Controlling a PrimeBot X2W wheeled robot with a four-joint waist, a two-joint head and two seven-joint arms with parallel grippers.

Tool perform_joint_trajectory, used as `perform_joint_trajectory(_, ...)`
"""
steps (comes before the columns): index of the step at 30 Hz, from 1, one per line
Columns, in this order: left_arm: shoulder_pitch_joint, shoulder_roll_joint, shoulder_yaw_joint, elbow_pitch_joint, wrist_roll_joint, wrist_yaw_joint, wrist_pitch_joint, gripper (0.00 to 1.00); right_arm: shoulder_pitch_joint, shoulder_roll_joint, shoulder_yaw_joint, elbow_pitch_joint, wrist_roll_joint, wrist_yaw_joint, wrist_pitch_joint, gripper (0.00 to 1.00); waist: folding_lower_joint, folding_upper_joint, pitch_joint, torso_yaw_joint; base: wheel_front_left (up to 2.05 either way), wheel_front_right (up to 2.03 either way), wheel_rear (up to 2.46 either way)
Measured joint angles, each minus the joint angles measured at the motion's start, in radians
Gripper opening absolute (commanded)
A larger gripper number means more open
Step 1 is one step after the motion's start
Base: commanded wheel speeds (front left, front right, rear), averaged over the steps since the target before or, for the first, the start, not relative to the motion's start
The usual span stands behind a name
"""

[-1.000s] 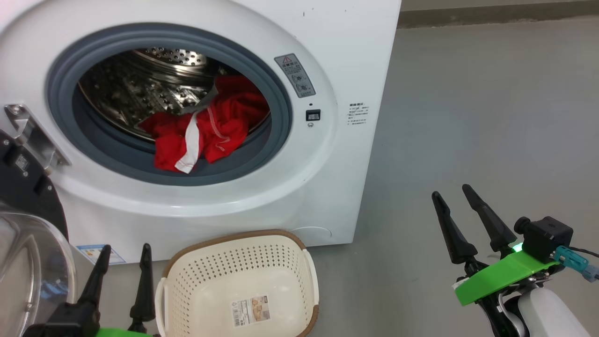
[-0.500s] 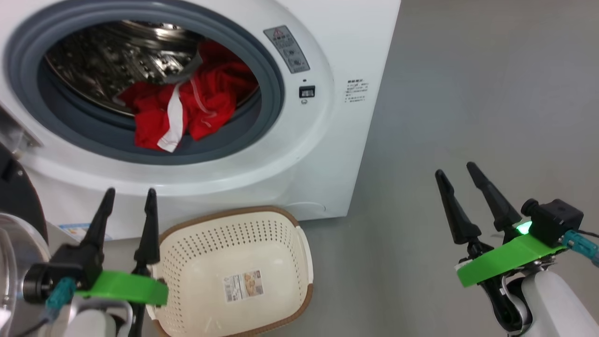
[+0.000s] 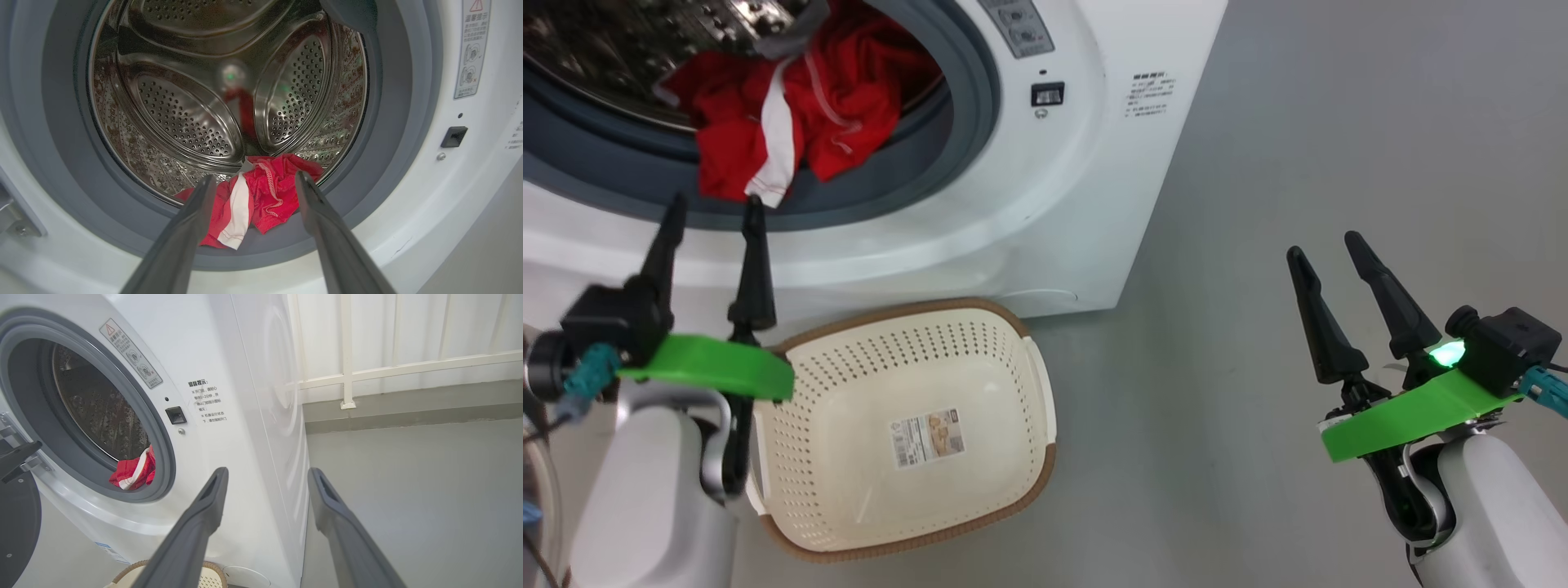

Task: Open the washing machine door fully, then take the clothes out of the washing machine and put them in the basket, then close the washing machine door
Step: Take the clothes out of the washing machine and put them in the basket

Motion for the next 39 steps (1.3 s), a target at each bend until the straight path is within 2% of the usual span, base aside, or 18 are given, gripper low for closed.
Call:
perform_joint_trajectory(8, -0.144, 0.006, 0.015, 0.122, -0.011, 0.001, 0.006, 1.0, -0.027, 0.002, -0.009, -0.01, 0.0, 0.0, 0.0, 1.0, 0.0, 0.0, 0.064, -0.016, 0.0, 0.0, 0.0)
perform_joint_trajectory(21, -0.434, 0.018, 0.005, 0.396, -0.021, 0.0, 0.05, 1.0, -0.064, 0.007, -0.015, -0.026, -0.001, 0.0, 0.0, 1.0, 0.0, 0.0, 0.164, -0.04, 0.0, 0.0, 0.0)
perform_joint_trajectory(39, -0.688, 0.09, -0.032, 0.713, 0.0, 0.0, 0.143, 1.0, -0.118, 0.033, -0.027, -0.043, -0.007, 0.0, 0.0, 1.0, 0.0, 0.0, 0.288, -0.102, 0.0, 0.0, 0.0)
